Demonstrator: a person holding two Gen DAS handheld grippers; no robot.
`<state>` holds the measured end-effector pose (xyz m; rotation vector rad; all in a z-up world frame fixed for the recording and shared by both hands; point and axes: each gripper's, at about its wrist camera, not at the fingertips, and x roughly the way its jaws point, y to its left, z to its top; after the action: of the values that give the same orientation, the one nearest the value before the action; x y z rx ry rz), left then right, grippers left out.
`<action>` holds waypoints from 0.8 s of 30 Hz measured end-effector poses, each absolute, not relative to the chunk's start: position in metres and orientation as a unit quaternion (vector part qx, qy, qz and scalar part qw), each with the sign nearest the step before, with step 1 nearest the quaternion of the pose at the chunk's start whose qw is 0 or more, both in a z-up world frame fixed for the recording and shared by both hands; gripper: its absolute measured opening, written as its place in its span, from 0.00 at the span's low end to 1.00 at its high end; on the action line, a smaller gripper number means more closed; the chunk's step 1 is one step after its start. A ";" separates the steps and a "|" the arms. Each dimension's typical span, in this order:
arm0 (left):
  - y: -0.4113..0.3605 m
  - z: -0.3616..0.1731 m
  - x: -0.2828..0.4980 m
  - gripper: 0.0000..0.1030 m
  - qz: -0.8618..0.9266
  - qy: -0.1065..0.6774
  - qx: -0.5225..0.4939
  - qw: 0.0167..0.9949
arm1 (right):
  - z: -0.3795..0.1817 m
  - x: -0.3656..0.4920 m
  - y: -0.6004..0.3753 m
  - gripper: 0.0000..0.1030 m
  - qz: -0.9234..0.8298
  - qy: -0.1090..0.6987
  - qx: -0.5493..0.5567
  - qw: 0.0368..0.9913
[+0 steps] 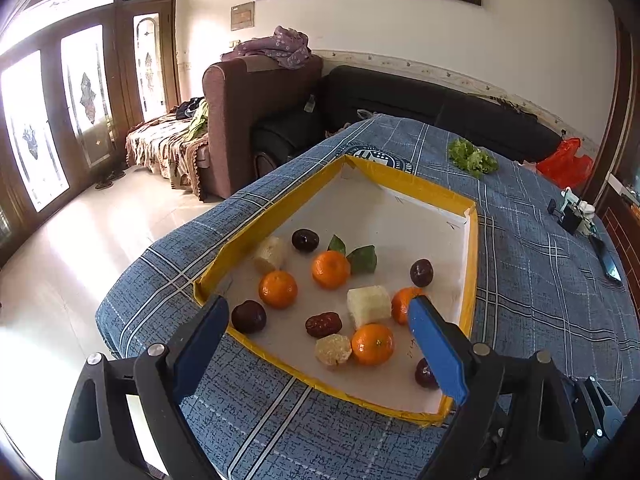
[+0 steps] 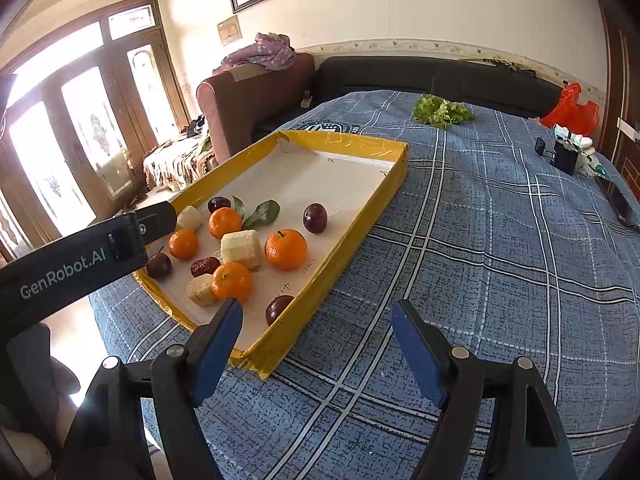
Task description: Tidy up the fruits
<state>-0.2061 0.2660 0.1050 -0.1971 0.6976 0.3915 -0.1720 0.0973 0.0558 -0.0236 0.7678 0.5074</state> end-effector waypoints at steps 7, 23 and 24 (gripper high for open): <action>0.263 0.106 -0.211 0.88 0.192 0.331 -0.094 0.919 | 0.058 -0.177 0.094 0.80 0.239 0.364 -0.014 0.900; 0.306 0.078 -0.200 0.88 0.221 0.391 -0.082 0.889 | 0.057 -0.175 0.054 0.83 0.196 0.365 -0.001 0.910; 0.304 0.072 -0.196 0.88 0.223 0.401 -0.071 0.886 | 0.056 -0.173 0.052 0.83 0.193 0.368 0.003 0.910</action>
<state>-0.1962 0.3037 0.0722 -0.1481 0.8334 0.4648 -0.1725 0.0520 0.0559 0.0061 0.7584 0.3981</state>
